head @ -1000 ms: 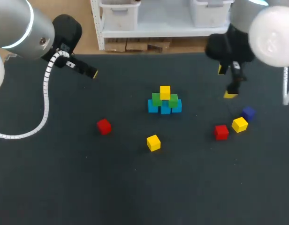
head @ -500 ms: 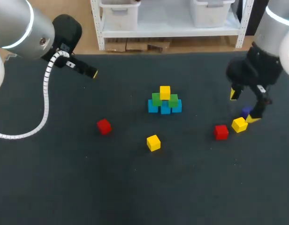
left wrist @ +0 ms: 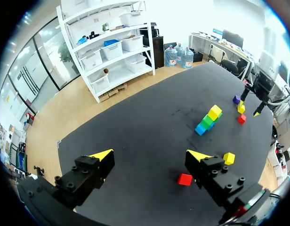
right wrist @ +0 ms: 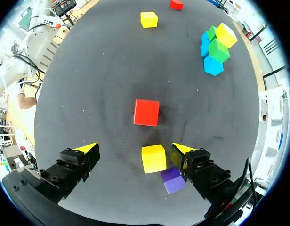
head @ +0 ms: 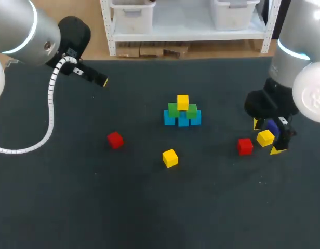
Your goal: Place the blue cubes, place green cubes on the blue cubes, place the yellow cubes on the green cubes, then place the red cubes on the yellow cubes, and place purple cube on the red cubes.
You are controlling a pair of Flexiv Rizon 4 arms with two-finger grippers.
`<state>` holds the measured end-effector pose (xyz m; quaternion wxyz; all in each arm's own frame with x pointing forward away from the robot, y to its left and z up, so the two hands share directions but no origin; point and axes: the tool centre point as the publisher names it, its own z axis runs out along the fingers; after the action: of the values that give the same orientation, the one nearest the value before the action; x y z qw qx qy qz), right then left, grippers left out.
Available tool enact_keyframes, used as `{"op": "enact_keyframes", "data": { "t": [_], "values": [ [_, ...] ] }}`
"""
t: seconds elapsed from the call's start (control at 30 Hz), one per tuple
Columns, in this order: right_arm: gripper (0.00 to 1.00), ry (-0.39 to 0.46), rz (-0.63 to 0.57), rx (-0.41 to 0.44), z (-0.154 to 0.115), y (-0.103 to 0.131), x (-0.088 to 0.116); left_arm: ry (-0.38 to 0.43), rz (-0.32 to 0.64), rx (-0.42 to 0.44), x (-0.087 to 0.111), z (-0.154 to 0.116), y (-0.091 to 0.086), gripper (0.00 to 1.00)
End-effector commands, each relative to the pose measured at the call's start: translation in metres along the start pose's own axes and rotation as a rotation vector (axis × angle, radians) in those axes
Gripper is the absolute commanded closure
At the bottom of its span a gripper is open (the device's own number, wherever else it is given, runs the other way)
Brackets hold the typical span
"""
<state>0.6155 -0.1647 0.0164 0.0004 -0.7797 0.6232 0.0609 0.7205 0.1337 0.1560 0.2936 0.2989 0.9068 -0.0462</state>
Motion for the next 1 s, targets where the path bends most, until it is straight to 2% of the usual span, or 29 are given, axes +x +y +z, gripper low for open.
{"op": "enact_keyframes", "data": {
  "t": [0.03,0.2,0.23,0.27,0.37,0.47,0.53,0.57,0.6,0.77,0.93,1.0],
  "values": [
    [0.0,0.003,0.005,-0.003,0.006,-0.006,0.007,-0.003,0.002,0.005,0.001,0.0,0.001,0.0],
    [0.0,0.007,0.015,-0.004,0.014,-0.012,0.015,-0.003,0.002,0.005,0.001,0.0,0.001,0.0],
    [0.4,0.008,0.017,-0.005,0.014,-0.013,0.016,-0.003,0.002,0.005,0.001,0.0,0.001,0.0],
    [0.51,0.01,0.018,-0.005,0.014,-0.014,0.016,-0.003,0.002,0.005,0.001,0.0,0.001,0.0],
    [0.54,0.017,0.013,-0.003,0.015,-0.014,0.016,-0.003,0.002,0.005,0.001,0.0,0.001,0.0],
    [0.64,0.016,0.017,0.0,0.016,-0.015,0.016,-0.003,0.002,0.005,0.001,0.0,0.001,0.0],
    [0.76,0.014,0.014,0.009,0.015,-0.015,0.015,-0.003,0.002,0.005,0.001,0.0,0.001,0.0],
    [0.97,0.013,0.012,0.013,0.014,-0.014,0.014,-0.003,0.002,0.005,0.001,0.0,0.001,0.0],
    [1.0,0.016,0.01,0.015,0.014,-0.014,0.013,-0.003,0.002,0.005,0.001,0.0,0.001,0.0],
    [1.0,0.034,0.014,0.027,0.01,-0.014,0.009,-0.003,0.002,0.005,0.001,0.0,0.001,0.0],
    [1.0,0.05,0.027,0.045,-0.006,-0.02,0.001,-0.003,0.002,0.005,0.001,0.0,0.001,0.0],
    [1.0,0.067,0.07,0.045,-0.016,-0.026,-0.003,-0.003,0.002,0.005,0.001,0.0,0.001,0.0]
  ]
}}
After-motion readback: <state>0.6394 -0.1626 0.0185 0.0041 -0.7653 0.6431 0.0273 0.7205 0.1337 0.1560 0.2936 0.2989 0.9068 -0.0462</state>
